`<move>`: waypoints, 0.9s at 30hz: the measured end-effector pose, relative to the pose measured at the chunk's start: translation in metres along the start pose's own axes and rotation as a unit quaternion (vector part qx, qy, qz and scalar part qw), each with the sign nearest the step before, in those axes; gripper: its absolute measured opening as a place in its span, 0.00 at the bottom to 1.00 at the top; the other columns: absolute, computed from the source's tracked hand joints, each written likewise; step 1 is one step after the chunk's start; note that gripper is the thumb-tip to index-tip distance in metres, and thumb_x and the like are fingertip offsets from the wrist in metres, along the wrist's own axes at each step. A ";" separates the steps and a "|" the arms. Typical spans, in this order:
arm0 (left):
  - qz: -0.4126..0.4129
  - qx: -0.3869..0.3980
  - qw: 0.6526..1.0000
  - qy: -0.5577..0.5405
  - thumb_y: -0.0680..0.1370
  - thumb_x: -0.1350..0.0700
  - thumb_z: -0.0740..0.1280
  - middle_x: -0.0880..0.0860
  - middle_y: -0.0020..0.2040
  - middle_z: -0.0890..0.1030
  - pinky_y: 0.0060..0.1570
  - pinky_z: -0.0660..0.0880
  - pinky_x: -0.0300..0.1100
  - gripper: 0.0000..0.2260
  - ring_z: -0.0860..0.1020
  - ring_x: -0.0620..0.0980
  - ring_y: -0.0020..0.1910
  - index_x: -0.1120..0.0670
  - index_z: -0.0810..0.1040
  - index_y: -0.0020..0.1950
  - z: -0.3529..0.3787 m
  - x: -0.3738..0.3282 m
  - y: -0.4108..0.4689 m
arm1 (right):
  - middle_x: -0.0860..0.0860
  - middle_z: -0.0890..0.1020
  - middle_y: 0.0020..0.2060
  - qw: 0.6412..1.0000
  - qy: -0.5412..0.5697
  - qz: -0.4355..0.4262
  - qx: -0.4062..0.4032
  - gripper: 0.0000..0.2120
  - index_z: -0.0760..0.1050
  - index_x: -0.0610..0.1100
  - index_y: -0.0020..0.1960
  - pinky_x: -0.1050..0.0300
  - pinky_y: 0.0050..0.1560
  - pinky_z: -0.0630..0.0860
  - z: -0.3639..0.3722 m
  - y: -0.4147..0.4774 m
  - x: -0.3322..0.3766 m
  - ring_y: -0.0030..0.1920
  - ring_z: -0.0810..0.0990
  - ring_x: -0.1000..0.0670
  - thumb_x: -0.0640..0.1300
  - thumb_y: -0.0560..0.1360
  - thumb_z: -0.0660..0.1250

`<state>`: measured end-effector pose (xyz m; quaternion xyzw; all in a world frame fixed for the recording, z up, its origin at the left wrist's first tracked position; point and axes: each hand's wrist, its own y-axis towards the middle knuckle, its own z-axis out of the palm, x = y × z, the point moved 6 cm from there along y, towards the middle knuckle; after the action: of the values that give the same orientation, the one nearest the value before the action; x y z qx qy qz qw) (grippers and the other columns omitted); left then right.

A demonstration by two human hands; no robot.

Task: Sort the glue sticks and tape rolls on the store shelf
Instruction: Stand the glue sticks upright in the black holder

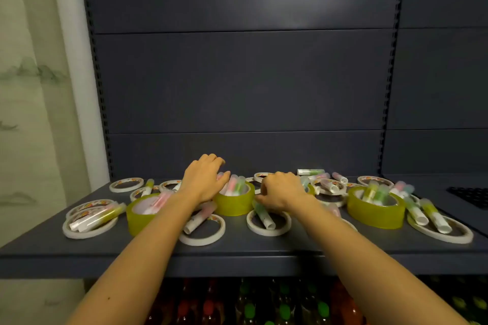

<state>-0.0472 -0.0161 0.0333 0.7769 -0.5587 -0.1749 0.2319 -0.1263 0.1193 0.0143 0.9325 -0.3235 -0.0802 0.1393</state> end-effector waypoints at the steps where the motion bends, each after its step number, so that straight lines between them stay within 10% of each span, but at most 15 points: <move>1: -0.003 0.003 1.000 -0.005 0.79 0.46 0.57 0.52 0.64 0.73 0.57 0.67 0.45 0.19 0.69 0.51 0.63 0.54 0.70 0.67 0.002 0.004 0.004 | 0.48 0.80 0.43 1.000 -0.005 0.011 0.016 0.15 0.75 0.44 0.44 0.54 0.45 0.65 0.004 0.005 0.001 0.45 0.76 0.45 0.56 0.75 0.61; 7: -0.003 0.024 0.999 -0.040 0.79 0.48 0.58 0.53 0.63 0.72 0.57 0.68 0.47 0.19 0.70 0.52 0.63 0.55 0.69 0.68 0.019 0.016 0.021 | 0.46 0.80 0.51 0.995 -0.007 0.047 0.089 0.20 0.75 0.45 0.49 0.52 0.49 0.71 0.026 0.017 0.006 0.54 0.78 0.44 0.61 0.73 0.61; 11: -0.014 0.065 0.996 -0.063 0.79 0.47 0.59 0.53 0.61 0.74 0.56 0.70 0.48 0.17 0.71 0.52 0.61 0.54 0.73 0.63 0.034 0.018 0.030 | 0.49 0.74 0.39 0.991 0.042 0.084 0.097 0.16 0.68 0.45 0.36 0.53 0.43 0.69 0.029 0.024 0.000 0.45 0.74 0.46 0.57 0.74 0.64; 16: -0.050 0.125 0.986 -0.102 0.78 0.46 0.60 0.55 0.62 0.73 0.57 0.73 0.51 0.19 0.73 0.54 0.60 0.57 0.73 0.63 0.049 0.019 0.040 | 0.46 0.80 0.53 0.984 0.133 0.113 0.037 0.19 0.77 0.45 0.55 0.48 0.54 0.76 0.006 0.034 -0.020 0.54 0.78 0.43 0.57 0.73 0.65; 27: -0.135 0.195 0.938 -0.252 0.78 0.52 0.64 0.57 0.52 0.79 0.51 0.73 0.46 0.10 0.75 0.53 0.50 0.58 0.78 0.51 0.072 0.018 0.046 | 0.50 0.82 0.51 0.973 0.160 0.135 -0.095 0.18 0.76 0.49 0.55 0.56 0.43 0.72 -0.012 0.030 -0.038 0.52 0.79 0.48 0.60 0.73 0.65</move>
<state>-0.1165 -0.0574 -0.0012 0.8056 -0.5114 -0.2822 -0.0989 -0.1703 0.1228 0.0372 0.8631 -0.4110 0.0595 0.2873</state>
